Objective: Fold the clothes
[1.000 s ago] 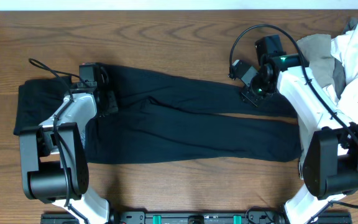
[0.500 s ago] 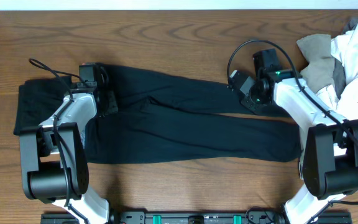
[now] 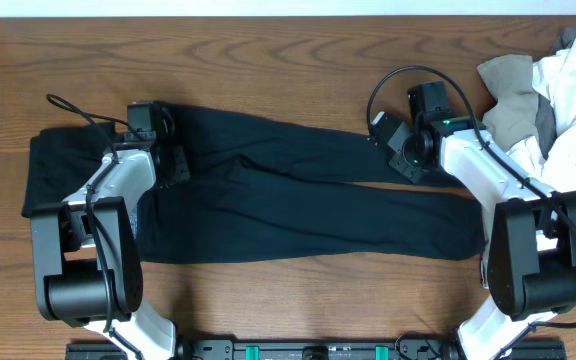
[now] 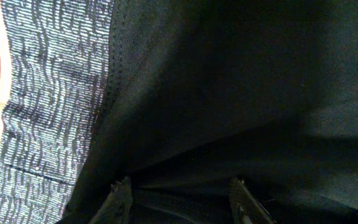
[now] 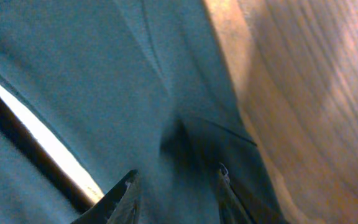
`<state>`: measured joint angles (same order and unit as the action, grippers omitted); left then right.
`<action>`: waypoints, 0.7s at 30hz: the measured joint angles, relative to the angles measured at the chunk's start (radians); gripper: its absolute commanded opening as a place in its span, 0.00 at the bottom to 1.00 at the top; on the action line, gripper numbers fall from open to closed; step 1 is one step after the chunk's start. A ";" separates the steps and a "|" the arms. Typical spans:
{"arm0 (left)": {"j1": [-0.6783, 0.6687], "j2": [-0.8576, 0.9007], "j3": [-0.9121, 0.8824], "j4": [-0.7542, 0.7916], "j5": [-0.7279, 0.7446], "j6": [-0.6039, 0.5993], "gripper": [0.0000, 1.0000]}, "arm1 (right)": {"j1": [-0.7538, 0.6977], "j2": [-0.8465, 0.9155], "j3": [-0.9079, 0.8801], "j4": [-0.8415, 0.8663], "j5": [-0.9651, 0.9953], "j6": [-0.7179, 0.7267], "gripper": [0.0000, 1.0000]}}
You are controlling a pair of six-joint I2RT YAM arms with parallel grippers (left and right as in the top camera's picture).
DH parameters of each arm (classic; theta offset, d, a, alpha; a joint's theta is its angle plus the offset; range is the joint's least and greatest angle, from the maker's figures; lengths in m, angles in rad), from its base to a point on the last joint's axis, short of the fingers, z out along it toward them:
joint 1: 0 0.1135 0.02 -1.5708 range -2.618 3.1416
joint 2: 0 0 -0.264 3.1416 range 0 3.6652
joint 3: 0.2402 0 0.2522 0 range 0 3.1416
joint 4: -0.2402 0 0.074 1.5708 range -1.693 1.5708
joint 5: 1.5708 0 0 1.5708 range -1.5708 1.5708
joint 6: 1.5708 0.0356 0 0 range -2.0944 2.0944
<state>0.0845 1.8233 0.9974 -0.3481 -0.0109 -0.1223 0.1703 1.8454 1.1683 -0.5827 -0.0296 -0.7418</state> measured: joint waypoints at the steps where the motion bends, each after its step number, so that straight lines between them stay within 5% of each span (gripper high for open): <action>1: 0.000 0.000 0.000 0.000 0.000 0.000 0.53 | -0.001 0.000 0.000 0.002 0.001 0.000 0.40; 6: 0.000 0.000 0.000 0.000 0.000 0.000 0.53 | -0.007 0.021 0.000 0.016 0.003 0.000 0.36; 13: 0.001 -0.003 0.000 0.000 0.009 0.003 0.57 | -0.009 0.071 -0.002 0.039 0.008 0.010 0.16; 21: -0.043 -0.112 -0.011 -0.025 0.060 0.008 0.57 | -0.009 0.071 -0.003 0.058 0.051 0.044 0.13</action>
<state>0.0418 1.7115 0.9863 -0.3733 0.0494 -0.1143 0.1612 1.9163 1.1656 -0.5247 0.0216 -0.6975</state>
